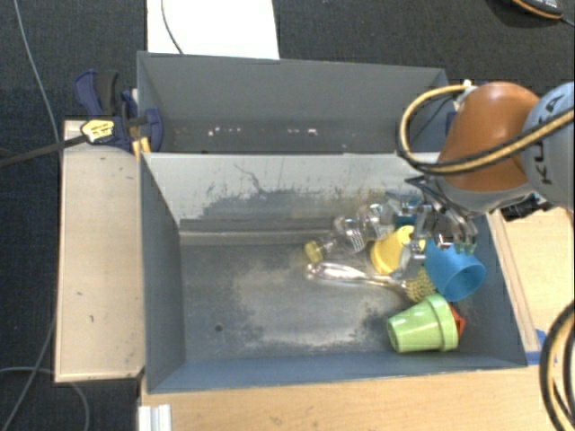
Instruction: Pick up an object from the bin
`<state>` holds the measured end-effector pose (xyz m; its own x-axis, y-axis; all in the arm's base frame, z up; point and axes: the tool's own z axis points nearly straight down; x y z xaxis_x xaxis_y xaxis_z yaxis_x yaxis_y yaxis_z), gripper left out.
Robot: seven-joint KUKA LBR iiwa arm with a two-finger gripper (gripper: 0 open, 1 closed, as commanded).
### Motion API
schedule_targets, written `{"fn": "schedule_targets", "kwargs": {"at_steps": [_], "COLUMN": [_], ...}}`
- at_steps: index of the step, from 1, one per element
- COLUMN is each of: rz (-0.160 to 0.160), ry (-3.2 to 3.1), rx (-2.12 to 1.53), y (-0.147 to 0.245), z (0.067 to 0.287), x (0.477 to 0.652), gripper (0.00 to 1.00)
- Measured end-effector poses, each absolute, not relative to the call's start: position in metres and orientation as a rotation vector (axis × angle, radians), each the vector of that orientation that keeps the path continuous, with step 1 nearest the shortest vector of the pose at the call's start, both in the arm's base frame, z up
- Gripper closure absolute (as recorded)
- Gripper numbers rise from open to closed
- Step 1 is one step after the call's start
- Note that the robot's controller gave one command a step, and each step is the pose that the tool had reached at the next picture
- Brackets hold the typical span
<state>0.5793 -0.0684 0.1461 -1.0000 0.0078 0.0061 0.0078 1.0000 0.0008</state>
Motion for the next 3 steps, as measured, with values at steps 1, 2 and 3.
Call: {"fn": "schedule_targets", "kwargs": {"at_steps": [1, 2, 3], "rz": [0.0, -0.006, 0.0], "ry": [-3.143, -3.147, -3.077], "rx": [-0.008, 0.239, 0.702], "y": [-0.068, -0.105, -0.097], "z": [0.151, 0.075, 0.11], "x": [0.581, 0.589, 0.594], "gripper": [0.0, 0.0, 0.0]}}
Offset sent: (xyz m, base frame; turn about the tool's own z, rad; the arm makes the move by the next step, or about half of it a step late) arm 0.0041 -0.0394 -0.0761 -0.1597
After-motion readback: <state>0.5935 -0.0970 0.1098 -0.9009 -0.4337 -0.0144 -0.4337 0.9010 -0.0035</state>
